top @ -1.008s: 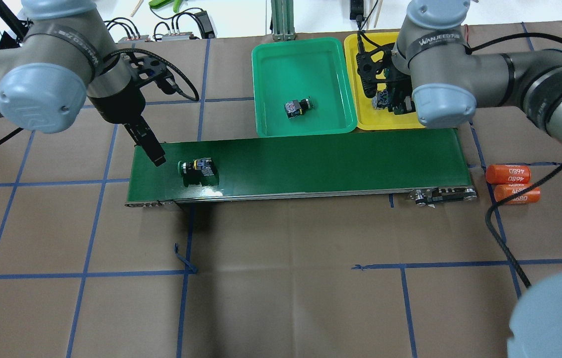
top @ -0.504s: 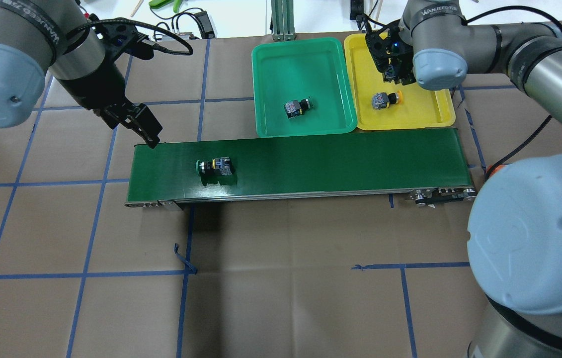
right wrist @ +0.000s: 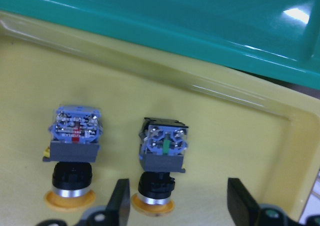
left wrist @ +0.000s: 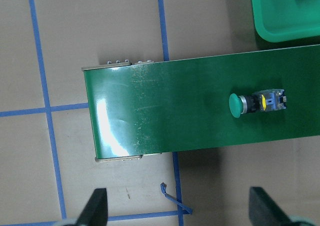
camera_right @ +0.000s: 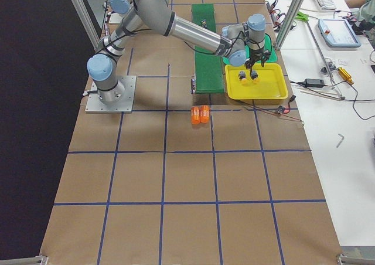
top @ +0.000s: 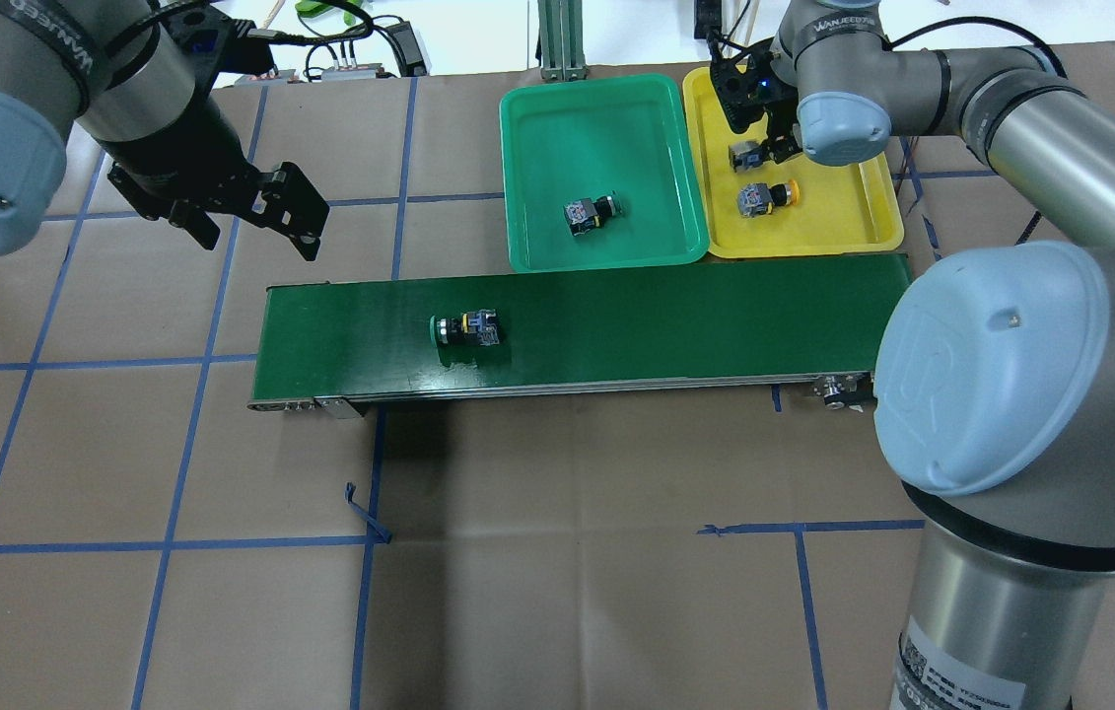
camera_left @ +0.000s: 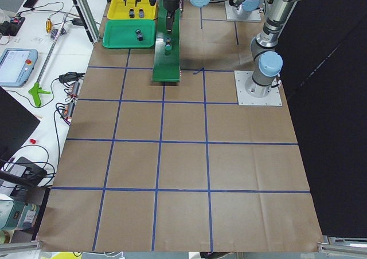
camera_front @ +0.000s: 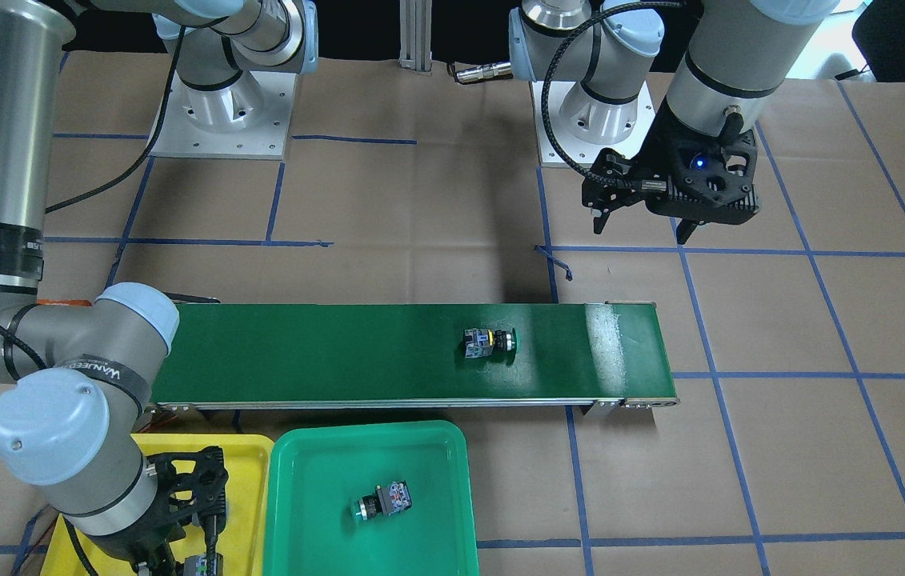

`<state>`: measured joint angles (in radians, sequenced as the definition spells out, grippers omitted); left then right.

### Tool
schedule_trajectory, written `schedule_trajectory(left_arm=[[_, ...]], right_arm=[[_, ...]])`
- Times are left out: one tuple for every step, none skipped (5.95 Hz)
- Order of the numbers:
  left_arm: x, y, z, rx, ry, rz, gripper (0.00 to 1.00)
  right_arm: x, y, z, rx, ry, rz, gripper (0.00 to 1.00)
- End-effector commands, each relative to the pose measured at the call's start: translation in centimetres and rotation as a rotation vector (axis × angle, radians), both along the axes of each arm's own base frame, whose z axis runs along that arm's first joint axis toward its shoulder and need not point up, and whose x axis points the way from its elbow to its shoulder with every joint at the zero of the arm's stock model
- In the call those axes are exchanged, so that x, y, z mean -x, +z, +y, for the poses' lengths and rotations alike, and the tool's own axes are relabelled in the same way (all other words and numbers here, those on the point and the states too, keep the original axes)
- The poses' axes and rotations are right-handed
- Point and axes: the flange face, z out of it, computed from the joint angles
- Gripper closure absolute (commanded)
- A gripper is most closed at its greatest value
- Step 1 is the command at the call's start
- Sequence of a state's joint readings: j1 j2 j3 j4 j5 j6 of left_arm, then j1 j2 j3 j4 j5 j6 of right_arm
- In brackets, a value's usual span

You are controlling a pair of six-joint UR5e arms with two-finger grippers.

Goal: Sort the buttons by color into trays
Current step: 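Lower the right gripper onto the conveyor and grasp the green-capped button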

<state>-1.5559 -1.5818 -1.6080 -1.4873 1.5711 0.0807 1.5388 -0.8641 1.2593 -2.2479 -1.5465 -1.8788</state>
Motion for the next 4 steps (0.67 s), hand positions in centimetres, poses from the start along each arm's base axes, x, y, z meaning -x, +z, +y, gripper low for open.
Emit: schedule_trajectory(left_arm=[[0.2, 0.3, 0.2, 0.008, 0.025, -0.003, 0.01], [0.2, 0.6, 0.4, 0.012, 0.025, -0.003, 0.01], [0.1, 0.9, 0.5, 0.017, 0.026, -0.006, 0.01], [0.2, 0.8, 0.6, 0.009, 0.026, -0.005, 0.01]], right_arm=[[-0.8, 5.9, 3.9, -0.132, -0.070, -0.012, 0.00], [-1.5, 8.4, 7.4, -0.217, -0.157, -0.038, 0.00], [-4.4, 9.2, 11.9, -0.242, -0.161, -0.040, 0.00], [-6.2, 8.7, 16.6, -0.268, -0.250, -0.058, 0.00]])
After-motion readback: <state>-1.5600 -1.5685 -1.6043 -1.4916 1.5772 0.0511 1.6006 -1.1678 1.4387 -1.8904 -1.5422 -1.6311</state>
